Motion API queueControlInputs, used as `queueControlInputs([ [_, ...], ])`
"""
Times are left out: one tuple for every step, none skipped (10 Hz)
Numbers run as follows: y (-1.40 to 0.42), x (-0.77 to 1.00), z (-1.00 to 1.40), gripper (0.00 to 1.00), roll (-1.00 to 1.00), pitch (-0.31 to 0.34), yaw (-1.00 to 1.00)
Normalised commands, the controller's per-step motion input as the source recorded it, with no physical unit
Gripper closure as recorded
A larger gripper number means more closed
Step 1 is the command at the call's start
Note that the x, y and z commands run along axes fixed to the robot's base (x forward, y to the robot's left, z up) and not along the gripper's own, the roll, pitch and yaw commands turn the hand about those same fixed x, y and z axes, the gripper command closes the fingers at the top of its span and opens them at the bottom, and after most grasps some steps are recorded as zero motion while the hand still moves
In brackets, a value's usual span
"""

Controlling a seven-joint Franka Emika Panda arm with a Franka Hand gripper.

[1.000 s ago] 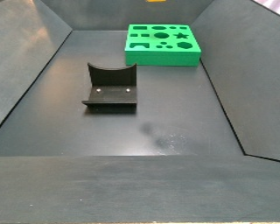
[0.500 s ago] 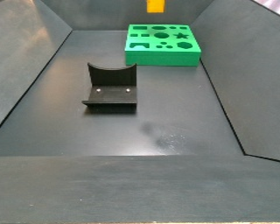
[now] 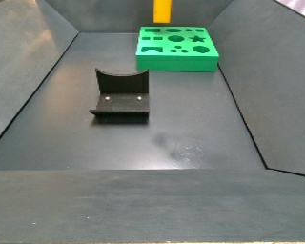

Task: Pick up the rectangle object. Move up. Move to above the board. Insert the rectangle object.
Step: Insert the rectangle object.

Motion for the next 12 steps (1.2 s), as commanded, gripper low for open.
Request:
queueControlInputs([
  [-0.45, 0.46, -0.15, 1.00, 0.15, 0.000, 0.01],
  [-0.34, 0.35, -0.13, 1.00, 0.11, 0.007, 0.03],
  [-0.13, 0.47, -0.19, 1.00, 0.12, 0.023, 0.17],
  [0.00, 0.43, -0.23, 1.00, 0.11, 0.021, 0.26],
  [0.00, 0.27, -0.12, 1.00, 0.03, 0.023, 0.19],
  [0.00, 0.08, 0.00, 1.00, 0.00, 0.023, 0.00],
  [-0.03, 0.10, -0.06, 1.00, 0.00, 0.021, 0.00],
  [-0.19, 0.11, -0.11, 1.00, 0.00, 0.009, 0.00],
  [-0.19, 0.10, -0.09, 1.00, 0.00, 0.004, 0.00],
  [-0.18, 0.07, -0.09, 1.00, 0.00, 0.000, 0.00],
  [-0.13, 0.07, -0.09, 1.00, 0.01, 0.003, 0.00],
  [-0.06, 0.01, -0.07, 1.00, 0.01, 0.009, -0.01],
])
